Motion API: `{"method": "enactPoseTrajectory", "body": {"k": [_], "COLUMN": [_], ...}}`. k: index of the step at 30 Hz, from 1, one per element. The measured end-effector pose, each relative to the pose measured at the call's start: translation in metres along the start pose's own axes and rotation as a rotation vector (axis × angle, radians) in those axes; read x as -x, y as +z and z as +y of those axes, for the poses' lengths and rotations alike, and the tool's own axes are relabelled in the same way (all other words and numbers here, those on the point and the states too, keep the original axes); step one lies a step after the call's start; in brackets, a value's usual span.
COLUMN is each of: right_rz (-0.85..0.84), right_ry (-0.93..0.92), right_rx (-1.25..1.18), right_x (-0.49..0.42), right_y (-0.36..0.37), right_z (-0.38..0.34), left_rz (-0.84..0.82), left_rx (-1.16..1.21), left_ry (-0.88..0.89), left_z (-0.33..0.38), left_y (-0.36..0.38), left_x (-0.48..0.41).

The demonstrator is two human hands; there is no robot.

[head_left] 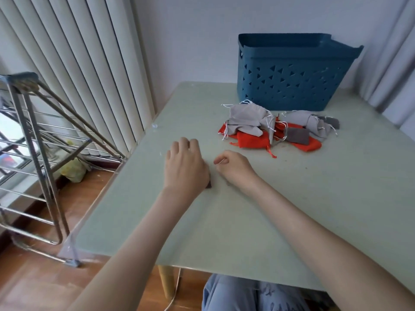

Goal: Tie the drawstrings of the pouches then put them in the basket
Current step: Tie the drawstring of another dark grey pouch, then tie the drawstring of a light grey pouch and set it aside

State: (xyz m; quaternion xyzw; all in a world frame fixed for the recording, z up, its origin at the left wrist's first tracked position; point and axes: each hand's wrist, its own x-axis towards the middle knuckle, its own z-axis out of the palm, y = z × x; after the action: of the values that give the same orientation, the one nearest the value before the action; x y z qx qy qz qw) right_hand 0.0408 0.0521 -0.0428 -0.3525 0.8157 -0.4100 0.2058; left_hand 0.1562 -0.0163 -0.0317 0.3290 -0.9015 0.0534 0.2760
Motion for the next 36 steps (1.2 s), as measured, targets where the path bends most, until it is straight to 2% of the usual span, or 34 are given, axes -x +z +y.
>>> {"method": "enactPoseTrajectory", "body": {"k": [1,4,6,8,12,16,20,24,27,30,36], "right_rz": [0.024,0.117,0.165,0.208,0.249,0.266,0.324,0.176,0.087,0.118,0.198], "right_ry": [0.018,0.04,0.06,0.077,0.083,-0.049,-0.278,-0.307,-0.284,-0.29,-0.349], "right_rx": [-0.006,-0.029,-0.068,-0.043,0.057,0.141,0.375,0.541,0.635,0.586,0.306], "right_x": [-0.002,-0.009,-0.014,-0.018,-0.031,-0.052,-0.079,-0.1,-0.11,-0.115,-0.106], "right_y": [-0.006,-0.031,-0.051,-0.072,-0.097,-0.1,-0.092,-0.086,-0.082,-0.081,-0.101], "right_z": [0.003,0.015,0.026,0.041,0.065,0.071,0.064,0.054,0.056,0.059,0.05], "left_rz": [0.032,-0.095,-0.255,-0.335,-0.298,-0.284,-0.307,-0.396,-0.393,-0.369,-0.301], "left_rx": [0.043,0.196,0.228,0.226,0.264,0.256,0.175,0.18,0.228,0.285,0.43], "left_ry": [0.067,0.208,0.186,0.165,0.109,0.038,-0.054,-0.165,-0.28,-0.315,-0.347], "left_z": [0.007,0.037,0.053,0.065,0.079,0.088,0.089,0.087,0.088,0.087,0.087], "left_y": [0.001,0.002,0.013,0.026,0.043,0.057,0.075,0.088,0.089,0.087,0.071], "left_x": [-0.004,-0.013,-0.019,-0.026,-0.049,-0.082,-0.112,-0.132,-0.139,-0.139,-0.134]}}
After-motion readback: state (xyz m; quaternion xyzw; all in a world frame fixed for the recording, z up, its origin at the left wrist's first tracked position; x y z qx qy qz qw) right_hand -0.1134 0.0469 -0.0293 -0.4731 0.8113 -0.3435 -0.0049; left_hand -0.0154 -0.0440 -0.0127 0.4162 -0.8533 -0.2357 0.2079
